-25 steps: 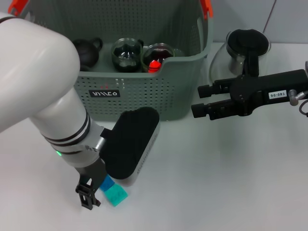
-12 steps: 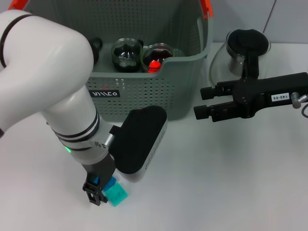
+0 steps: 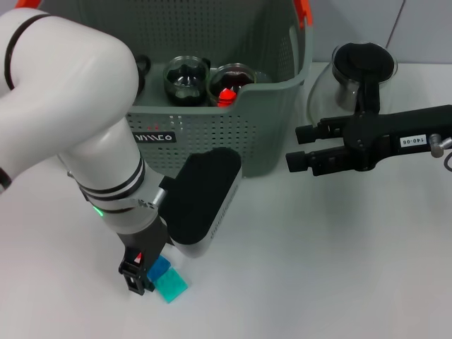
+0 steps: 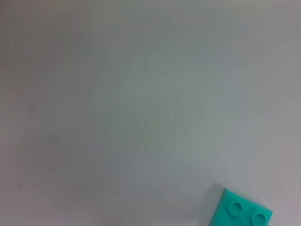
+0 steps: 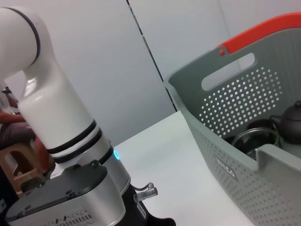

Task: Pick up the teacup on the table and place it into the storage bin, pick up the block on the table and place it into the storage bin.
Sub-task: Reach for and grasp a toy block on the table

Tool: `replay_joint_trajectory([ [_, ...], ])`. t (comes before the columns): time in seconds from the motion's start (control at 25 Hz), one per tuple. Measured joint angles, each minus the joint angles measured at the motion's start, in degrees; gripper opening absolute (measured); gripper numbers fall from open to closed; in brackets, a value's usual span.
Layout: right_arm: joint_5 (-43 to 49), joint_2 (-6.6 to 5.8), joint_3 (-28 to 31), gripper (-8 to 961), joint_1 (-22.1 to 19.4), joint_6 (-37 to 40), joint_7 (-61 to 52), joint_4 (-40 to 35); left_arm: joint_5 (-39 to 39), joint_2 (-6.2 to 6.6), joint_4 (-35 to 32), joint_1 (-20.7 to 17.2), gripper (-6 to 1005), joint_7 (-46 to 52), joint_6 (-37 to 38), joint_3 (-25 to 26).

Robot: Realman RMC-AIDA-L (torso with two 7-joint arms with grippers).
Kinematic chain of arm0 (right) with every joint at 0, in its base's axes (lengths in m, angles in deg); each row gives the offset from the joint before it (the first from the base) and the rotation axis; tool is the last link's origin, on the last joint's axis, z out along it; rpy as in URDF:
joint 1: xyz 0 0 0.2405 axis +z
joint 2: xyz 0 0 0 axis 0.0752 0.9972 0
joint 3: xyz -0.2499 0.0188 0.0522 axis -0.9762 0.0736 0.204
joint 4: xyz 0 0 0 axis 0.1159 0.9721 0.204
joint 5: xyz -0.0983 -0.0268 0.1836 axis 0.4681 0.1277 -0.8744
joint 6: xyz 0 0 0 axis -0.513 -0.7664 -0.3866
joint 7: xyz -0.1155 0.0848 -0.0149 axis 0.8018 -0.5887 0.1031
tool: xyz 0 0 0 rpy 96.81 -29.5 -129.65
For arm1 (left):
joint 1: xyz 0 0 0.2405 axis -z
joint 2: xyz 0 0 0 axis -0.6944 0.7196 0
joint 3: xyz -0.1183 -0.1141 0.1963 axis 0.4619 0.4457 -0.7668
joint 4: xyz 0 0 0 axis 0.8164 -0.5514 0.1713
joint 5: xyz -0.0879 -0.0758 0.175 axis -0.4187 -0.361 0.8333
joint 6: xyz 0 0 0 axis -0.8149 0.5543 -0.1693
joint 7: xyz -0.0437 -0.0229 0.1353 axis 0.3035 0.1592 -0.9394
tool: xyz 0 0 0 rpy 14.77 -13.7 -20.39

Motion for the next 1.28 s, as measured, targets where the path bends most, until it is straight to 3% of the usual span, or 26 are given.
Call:
replay_joint_trajectory([
  [0.84,0.0,0.0,0.6,832,0.0,0.0,0.3,0.0,0.2,0.0,-4.2,1.4,700,-0.5,-1.4,1.8],
  [1.28,0.0,0.0,0.6,833,0.0,0.0,0.3,0.0,-0.1,0.0,-4.2,1.4,498,-0.7,-0.9,2.9],
])
